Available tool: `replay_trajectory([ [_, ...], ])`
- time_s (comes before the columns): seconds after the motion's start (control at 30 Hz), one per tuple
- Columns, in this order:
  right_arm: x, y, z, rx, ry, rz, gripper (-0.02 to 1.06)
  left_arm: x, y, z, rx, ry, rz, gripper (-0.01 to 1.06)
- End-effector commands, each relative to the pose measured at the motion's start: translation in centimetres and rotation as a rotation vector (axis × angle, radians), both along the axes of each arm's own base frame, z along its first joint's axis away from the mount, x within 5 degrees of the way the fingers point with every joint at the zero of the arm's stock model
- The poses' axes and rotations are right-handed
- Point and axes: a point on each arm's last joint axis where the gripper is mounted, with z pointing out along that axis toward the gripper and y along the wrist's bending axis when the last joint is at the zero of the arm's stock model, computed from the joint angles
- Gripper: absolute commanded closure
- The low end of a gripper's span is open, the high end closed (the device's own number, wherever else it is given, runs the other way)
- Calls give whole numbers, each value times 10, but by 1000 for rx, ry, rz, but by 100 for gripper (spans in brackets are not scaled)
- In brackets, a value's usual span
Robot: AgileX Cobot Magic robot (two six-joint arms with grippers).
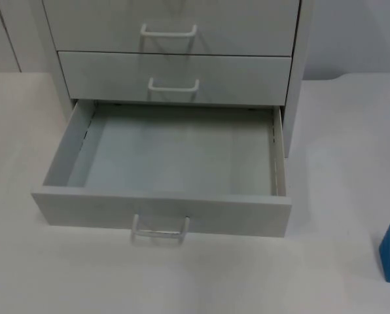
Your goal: Open the drawer with the left hand, place the block into the drawer with the right hand, then close the drawer with the left hand.
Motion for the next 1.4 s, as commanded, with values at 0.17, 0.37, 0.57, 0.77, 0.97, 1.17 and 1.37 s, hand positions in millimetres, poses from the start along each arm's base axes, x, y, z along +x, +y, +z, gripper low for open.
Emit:
replay_trajectory([
  [0.17, 42, 33, -45, -90, 172, 114, 0, -1, 1, 2, 2, -2, 6, 0],
  [0.37, 59, 83, -74, -176, 157, 14, 0, -4, 2, -4, 10, 60, 12, 0],
  [0.57, 62, 104, -119, -231, 214, -60, 0, -4, 2, -3, 12, 58, 12, 0],
  [0.77, 47, 102, -148, -178, 242, -58, 0, -4, 2, -4, 16, 59, 11, 0],
  [0.97, 34, 93, -169, -159, 282, -109, 0, -4, 2, -4, 21, 59, 12, 0],
  [1.17, 37, 92, -190, -194, 336, -167, 0, -4, 2, -3, 24, 56, 12, 0],
  [1.37, 42, 99, -218, -165, 395, -182, 0, -4, 2, -3, 24, 56, 12, 0],
])
